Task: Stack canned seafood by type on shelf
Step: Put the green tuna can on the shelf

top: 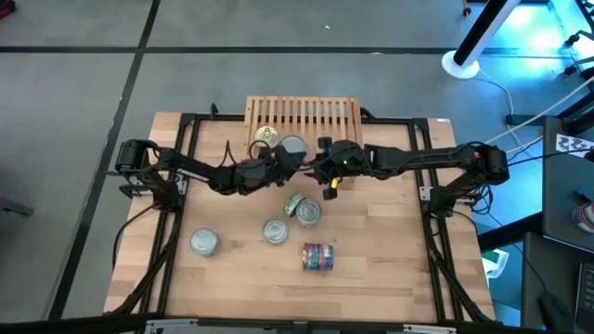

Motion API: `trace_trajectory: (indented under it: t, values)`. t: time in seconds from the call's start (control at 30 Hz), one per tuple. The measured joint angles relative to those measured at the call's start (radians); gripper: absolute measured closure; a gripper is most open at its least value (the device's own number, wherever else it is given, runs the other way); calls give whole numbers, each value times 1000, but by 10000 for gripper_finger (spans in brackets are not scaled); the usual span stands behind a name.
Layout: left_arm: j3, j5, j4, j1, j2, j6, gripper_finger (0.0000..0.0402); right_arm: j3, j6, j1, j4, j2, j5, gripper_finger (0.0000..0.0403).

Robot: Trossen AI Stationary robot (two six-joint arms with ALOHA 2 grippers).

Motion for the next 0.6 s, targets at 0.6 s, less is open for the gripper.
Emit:
trace_trajectory:
  t: [0.6]
  values:
    - [1, 62, 3, 39, 0, -143, 125, 0, -1, 0, 50, 0, -17, 288]
